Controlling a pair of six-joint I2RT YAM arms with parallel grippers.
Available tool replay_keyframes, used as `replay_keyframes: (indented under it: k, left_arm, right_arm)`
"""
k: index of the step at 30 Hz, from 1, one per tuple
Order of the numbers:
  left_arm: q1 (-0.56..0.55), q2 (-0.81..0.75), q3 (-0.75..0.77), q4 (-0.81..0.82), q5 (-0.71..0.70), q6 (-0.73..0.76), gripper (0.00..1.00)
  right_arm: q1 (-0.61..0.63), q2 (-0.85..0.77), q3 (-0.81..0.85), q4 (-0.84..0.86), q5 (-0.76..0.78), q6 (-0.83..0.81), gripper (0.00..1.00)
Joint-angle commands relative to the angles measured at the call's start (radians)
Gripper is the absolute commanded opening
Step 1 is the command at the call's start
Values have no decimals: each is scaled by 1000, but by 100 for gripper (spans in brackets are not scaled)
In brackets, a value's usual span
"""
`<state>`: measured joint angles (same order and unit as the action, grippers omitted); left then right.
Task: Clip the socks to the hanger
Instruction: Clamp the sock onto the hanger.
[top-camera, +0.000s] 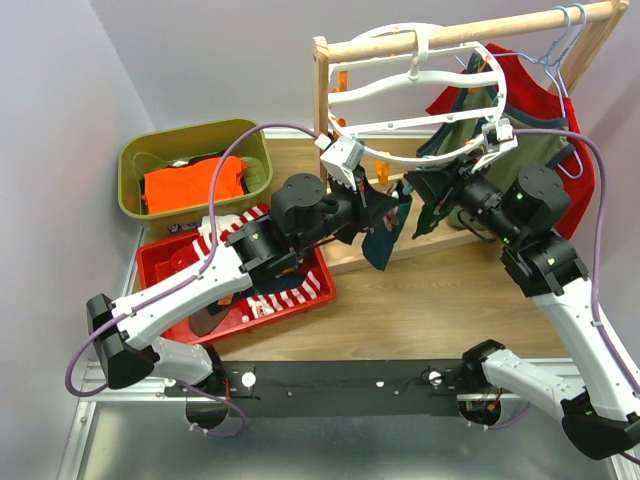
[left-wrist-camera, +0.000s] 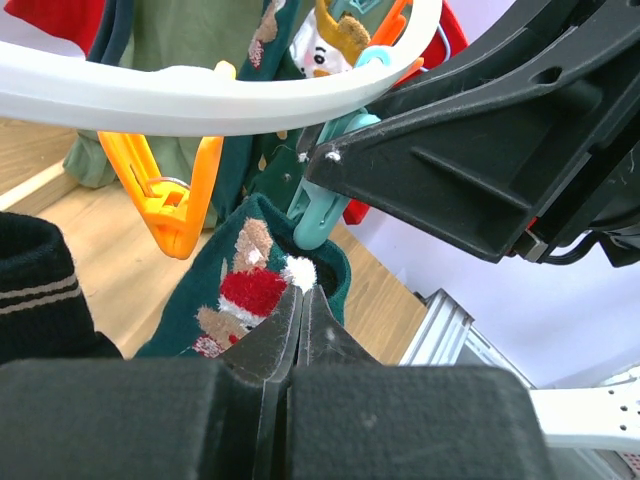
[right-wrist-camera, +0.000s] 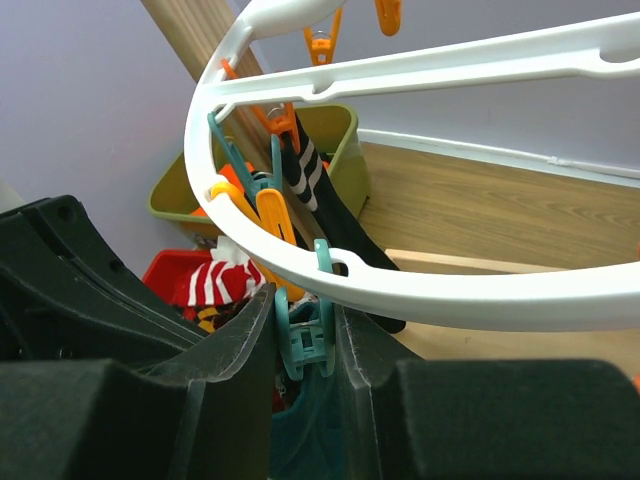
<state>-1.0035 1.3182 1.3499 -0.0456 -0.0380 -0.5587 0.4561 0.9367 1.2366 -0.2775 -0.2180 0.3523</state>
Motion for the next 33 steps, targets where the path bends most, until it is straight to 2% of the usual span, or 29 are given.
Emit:
replay_keyframes:
  k: [1, 17, 20, 22, 23, 24, 27, 29, 30, 33]
  left_arm:
    - [-6, 3, 31, 41, -33, 10, 0]
    - [-9, 32, 69, 78, -31, 33, 0]
    - [-9, 26, 51, 78, -33, 34, 0]
    - [-9, 21, 34, 78, -37, 31, 9]
    - [-9, 6, 8, 78, -43, 33, 23]
    - [-9, 0, 0, 78, -54, 34, 31]
    - [-9, -22, -20, 73, -79, 42, 46]
    - [-7, -39, -29, 66, -89, 46, 52]
    - [-7, -43, -29, 61, -100, 52, 57]
    - [-9, -68, -25, 29, -135, 69, 63]
  right_arm:
    - [-2, -10, -12, 15, 2, 11, 10]
    - [-2, -13, -26, 1, 8, 13, 10]
    - [-2, -16, -23, -3, 12, 8, 19]
    - [-2, -21, -19, -11, 14, 5, 31]
    - [-2, -25, -2, -28, 28, -6, 47]
    - [-2, -27, 6, -34, 31, -9, 51]
    - [-2, -33, 29, -57, 40, -24, 61]
    - [-2, -36, 47, -77, 52, -38, 68]
    - [-2, -38, 55, -84, 57, -42, 69]
    - [-2, -44, 87, -123, 77, -64, 73]
